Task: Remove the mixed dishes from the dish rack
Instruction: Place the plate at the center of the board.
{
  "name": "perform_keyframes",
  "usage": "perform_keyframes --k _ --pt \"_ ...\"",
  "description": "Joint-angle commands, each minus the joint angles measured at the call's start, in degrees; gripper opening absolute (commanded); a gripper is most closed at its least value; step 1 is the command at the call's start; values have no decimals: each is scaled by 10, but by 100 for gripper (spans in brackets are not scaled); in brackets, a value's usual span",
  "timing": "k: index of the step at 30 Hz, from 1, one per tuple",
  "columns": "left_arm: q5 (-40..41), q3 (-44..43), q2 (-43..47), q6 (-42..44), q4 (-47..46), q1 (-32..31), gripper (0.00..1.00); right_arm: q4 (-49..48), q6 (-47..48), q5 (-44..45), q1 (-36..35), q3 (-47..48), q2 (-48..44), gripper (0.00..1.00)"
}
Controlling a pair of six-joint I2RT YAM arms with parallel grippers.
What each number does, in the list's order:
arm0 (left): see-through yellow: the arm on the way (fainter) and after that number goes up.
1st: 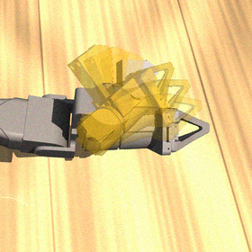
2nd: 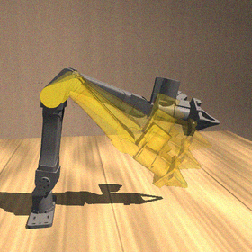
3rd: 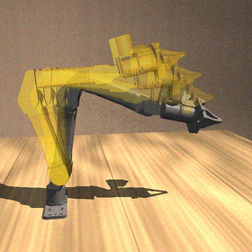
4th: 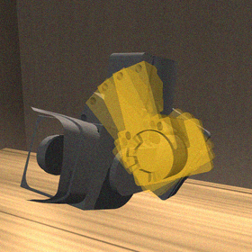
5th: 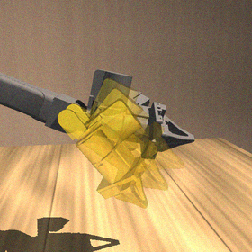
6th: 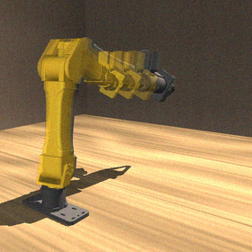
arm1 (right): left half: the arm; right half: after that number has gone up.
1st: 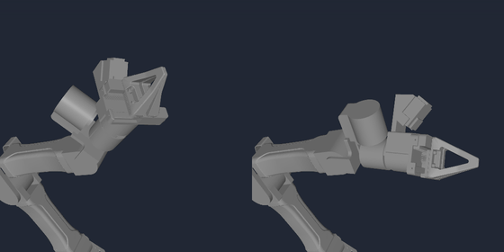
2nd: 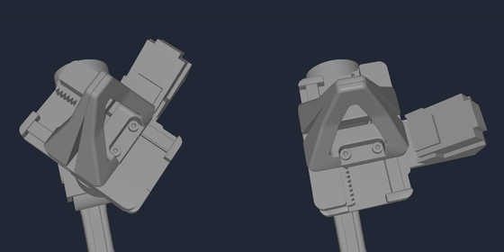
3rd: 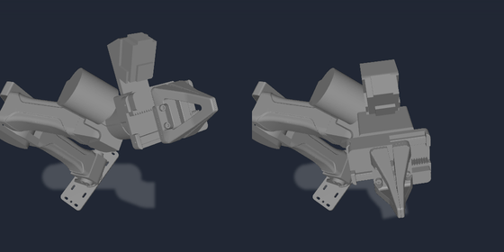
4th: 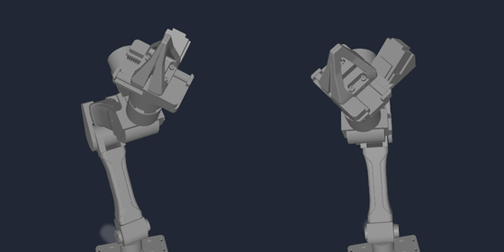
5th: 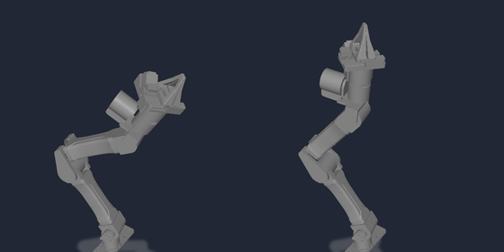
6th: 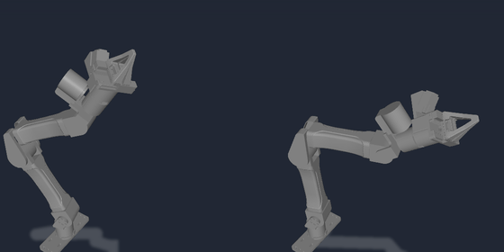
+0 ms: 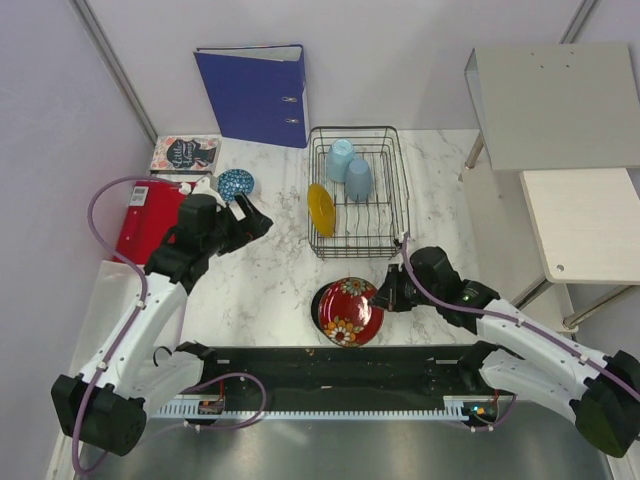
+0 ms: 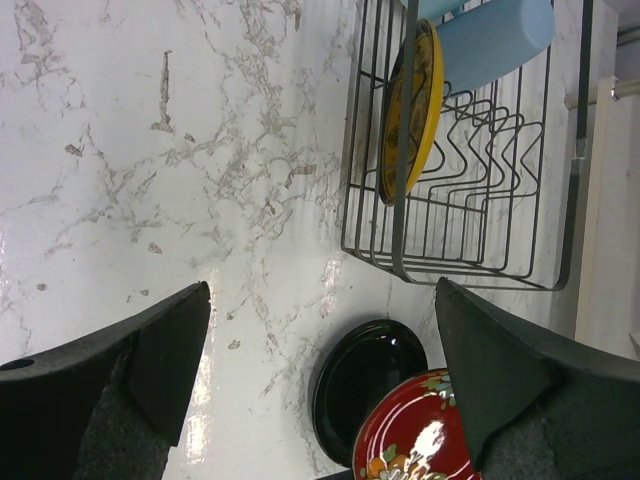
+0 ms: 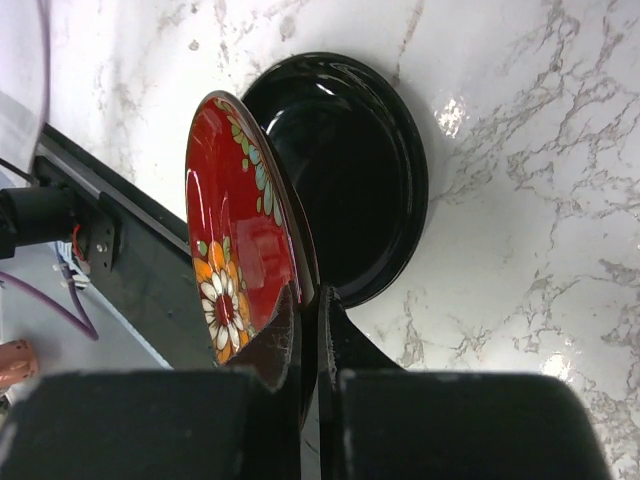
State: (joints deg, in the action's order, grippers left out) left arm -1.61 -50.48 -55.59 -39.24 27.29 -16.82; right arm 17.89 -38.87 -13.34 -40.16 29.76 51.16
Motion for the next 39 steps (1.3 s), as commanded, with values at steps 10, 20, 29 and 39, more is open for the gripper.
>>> perform_keyframes --k 10,20,29,39 --pt "-22 29 11 -7 -32 4 99 -200 -9 -44 -1 -12 113 0" --pt "-15 40 12 0 -37 4 99 -208 6 -14 -1 -27 157 3" --pt "-18 46 7 1 -44 4 99 -180 20 19 -1 -32 145 57" --pt "-20 54 14 1 -48 4 99 -72 49 93 -1 -5 103 70"
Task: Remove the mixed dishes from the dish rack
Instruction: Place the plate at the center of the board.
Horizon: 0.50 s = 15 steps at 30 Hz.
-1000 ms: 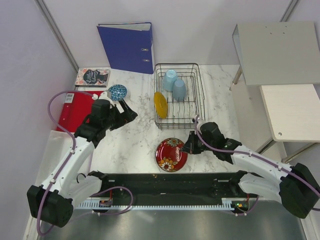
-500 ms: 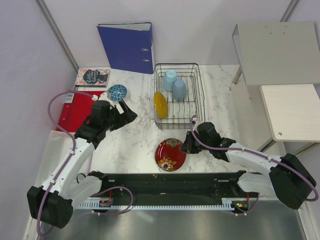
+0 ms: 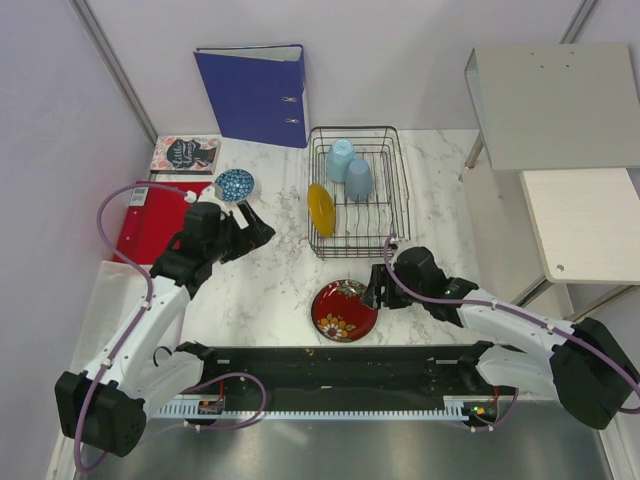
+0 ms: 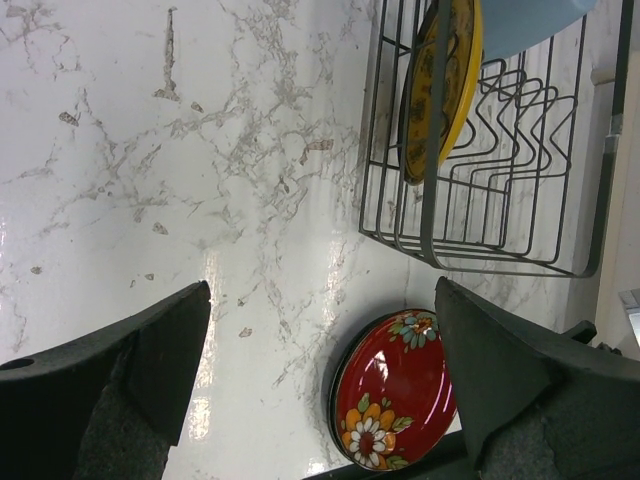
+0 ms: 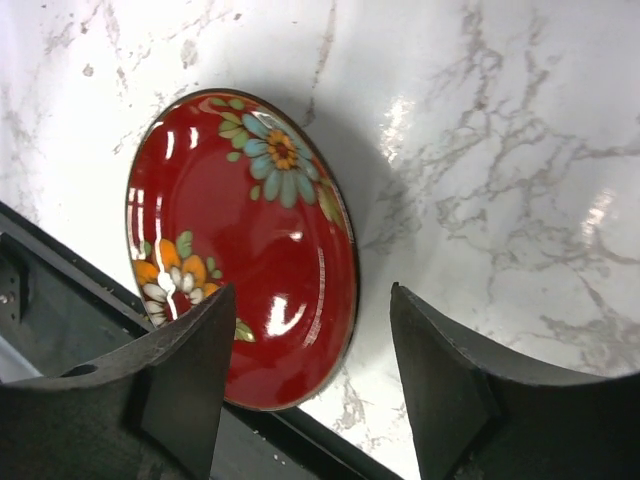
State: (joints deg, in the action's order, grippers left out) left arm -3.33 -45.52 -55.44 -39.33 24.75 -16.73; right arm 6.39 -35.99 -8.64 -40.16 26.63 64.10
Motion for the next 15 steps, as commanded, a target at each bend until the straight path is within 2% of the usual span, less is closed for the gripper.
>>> perform_keyframes --k 1,8,15 --pt "-3 4 12 3 -23 3 99 66 27 54 -1 35 -29 71" --pt "-3 10 12 3 -23 3 99 150 34 134 -2 61 -47 71" --pt "10 -21 3 26 -25 3 99 193 30 222 -2 109 -160 72"
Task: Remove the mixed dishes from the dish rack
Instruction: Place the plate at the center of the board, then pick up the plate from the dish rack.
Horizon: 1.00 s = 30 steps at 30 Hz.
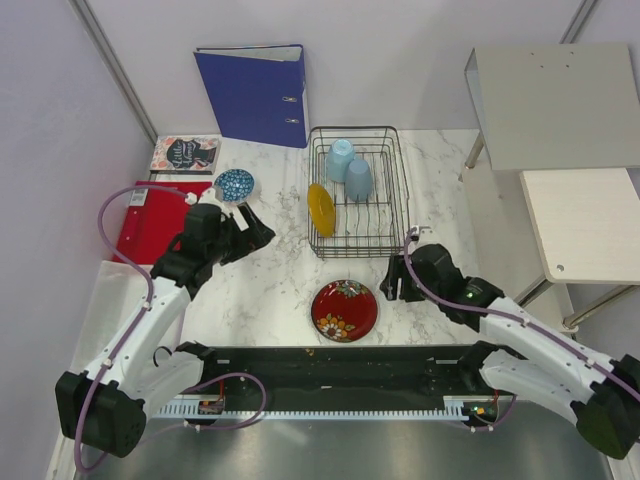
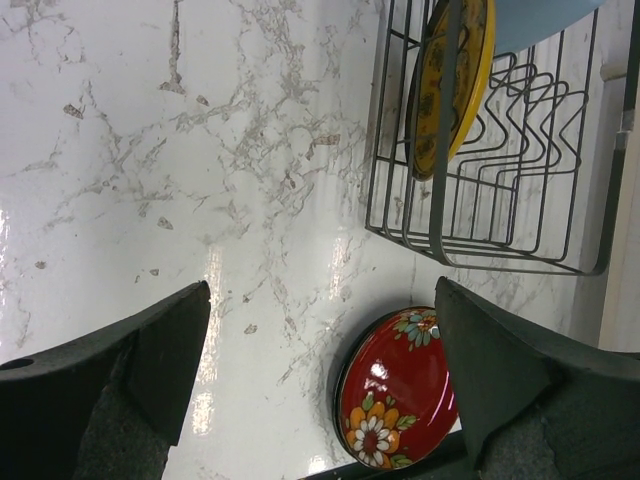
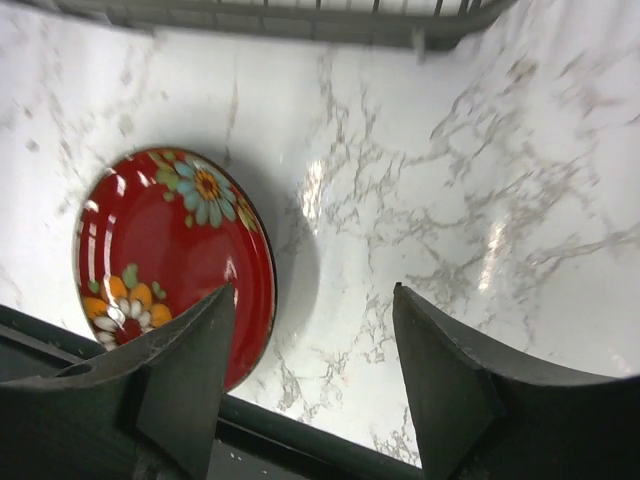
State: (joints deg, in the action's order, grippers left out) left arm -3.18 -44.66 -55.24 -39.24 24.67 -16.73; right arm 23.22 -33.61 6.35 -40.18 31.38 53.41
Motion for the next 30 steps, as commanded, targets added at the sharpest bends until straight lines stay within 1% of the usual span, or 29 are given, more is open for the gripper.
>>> perform_keyframes --k 1,3,5,6,7,8,9,10,11,12,13,14,15,18,21,30 --pt "10 -41 -5 30 -25 1 99 28 11 86 -2 82 -60 72" --pt "13 -83 -21 48 -30 -3 99 31 21 97 -2 100 -69 72" --pt "26 -116 -63 74 -39 -32 99 31 28 106 -2 123 -66 72" --pt "30 -159 -83 120 -37 -50 99 31 35 107 -2 128 -59 72" --pt "72 -183 -133 143 -31 -91 99 30 38 109 -2 139 -53 72" --pt "90 -208 -160 166 -25 -111 99 29 41 109 -2 142 -48 72" --pt "105 -259 -186 195 -16 -127 99 26 42 105 -2 145 -38 72" --pt "105 -281 -216 203 -3 -145 99 22 43 104 -2 149 -34 72" --pt "100 -300 -259 207 -3 -148 99 19 43 101 -2 149 -32 72" --pt "97 -330 -283 202 -2 -150 99 18 43 99 -2 150 -30 72" --pt "96 -344 -302 198 -6 -150 98 16 43 100 -2 151 -31 72" --pt "97 -357 -340 198 -7 -150 95 15 43 98 -2 151 -31 72" --pt "100 -385 -357 199 -7 -149 92 14 43 98 -2 151 -36 72" --pt "110 -425 -410 189 -4 -146 86 15 49 103 -2 157 -44 72" --pt "112 -437 -437 171 -3 -139 84 19 57 105 -2 163 -52 72" --pt "96 -438 -471 153 -3 -135 81 15 68 108 -2 156 -36 73"
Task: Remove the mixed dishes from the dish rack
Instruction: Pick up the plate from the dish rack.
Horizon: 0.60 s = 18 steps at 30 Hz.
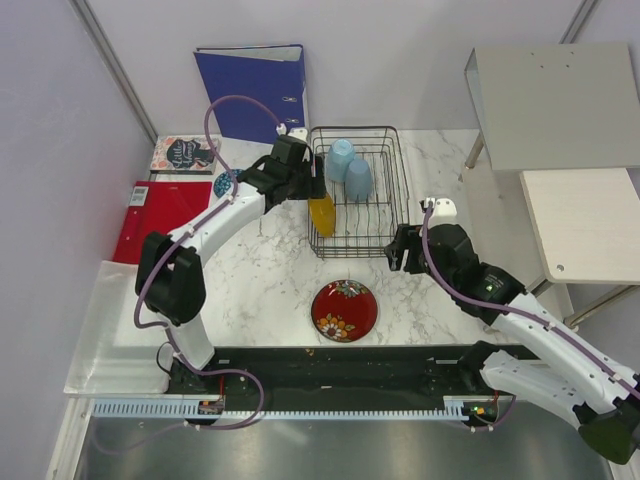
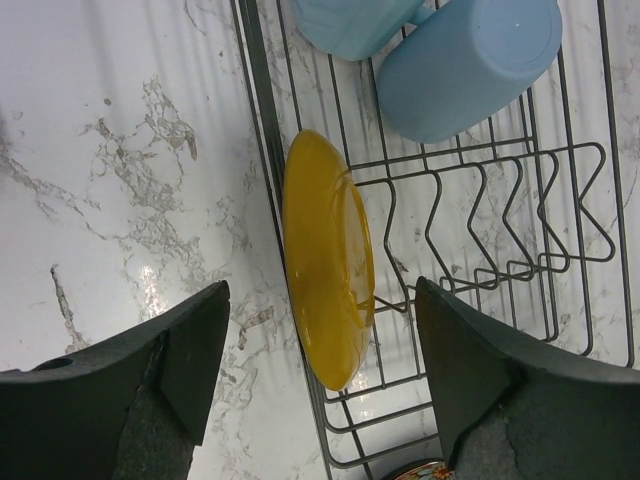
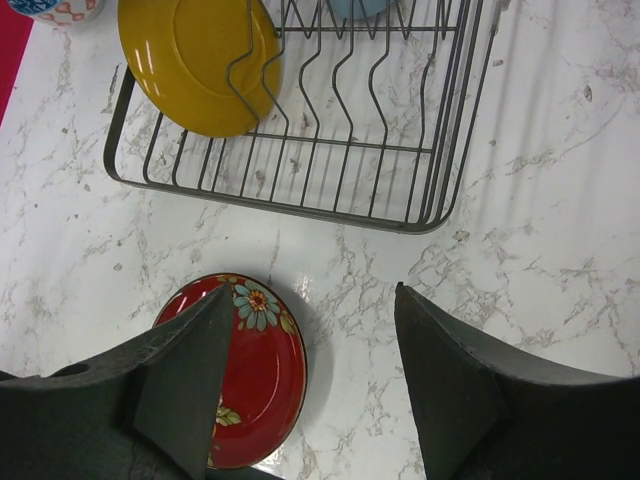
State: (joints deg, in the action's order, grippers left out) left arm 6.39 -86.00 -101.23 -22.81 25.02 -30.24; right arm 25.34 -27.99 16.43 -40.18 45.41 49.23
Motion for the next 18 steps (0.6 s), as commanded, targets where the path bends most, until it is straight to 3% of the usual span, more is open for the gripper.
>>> perform_keyframes --k 1,10,18 --pt "-7 -24 -16 -12 -8 0 80 -8 13 7 -1 13 7 73" --pt "-47 -19 -38 -27 -9 0 73 -14 14 9 -2 5 13 73" --pt "-61 6 -20 -33 -23 -1 59 -26 7 6 -2 -9 24 73"
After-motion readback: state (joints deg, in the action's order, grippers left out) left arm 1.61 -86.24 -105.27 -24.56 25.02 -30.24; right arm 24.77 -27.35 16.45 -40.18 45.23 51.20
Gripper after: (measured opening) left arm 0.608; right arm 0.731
